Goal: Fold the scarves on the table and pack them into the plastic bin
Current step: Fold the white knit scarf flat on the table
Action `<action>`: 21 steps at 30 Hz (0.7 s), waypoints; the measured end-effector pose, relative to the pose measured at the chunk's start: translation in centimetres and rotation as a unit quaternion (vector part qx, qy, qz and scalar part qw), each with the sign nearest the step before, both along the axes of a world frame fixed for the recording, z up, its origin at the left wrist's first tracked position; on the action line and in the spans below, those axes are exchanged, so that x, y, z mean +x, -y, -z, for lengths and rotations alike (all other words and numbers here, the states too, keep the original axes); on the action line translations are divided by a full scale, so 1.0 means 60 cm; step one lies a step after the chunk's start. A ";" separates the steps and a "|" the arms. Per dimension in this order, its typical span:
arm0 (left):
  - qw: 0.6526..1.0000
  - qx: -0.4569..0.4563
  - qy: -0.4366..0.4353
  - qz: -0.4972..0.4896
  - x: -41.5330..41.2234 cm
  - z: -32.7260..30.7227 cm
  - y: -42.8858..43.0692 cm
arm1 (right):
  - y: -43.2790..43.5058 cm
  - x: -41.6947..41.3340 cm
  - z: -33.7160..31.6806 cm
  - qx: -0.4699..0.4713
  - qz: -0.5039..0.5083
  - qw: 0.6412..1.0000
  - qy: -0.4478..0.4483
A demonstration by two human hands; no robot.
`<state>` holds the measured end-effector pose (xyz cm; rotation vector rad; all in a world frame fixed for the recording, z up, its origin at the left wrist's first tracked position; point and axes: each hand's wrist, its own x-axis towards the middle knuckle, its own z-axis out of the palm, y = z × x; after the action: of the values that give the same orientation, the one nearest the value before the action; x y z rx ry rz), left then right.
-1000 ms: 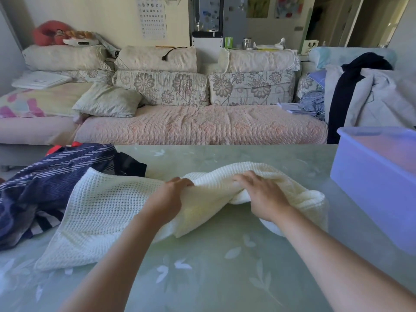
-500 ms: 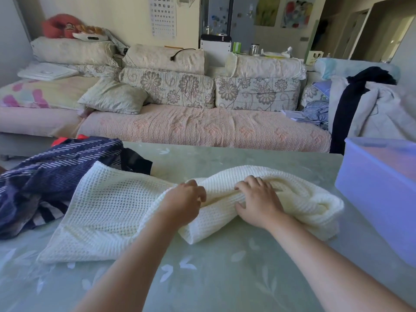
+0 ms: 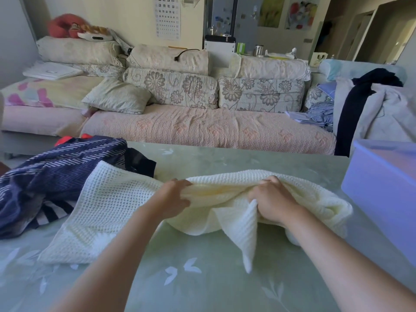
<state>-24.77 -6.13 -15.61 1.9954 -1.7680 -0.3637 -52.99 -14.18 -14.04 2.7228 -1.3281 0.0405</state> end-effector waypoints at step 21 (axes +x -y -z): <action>0.978 0.154 -0.134 0.046 0.038 -0.113 -0.168 | -0.072 0.014 -0.056 0.102 0.064 0.982 0.148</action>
<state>-22.50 3.93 -8.84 1.9542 -1.7150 -0.9425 -52.17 -9.89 -10.66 2.8784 -1.6697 0.3294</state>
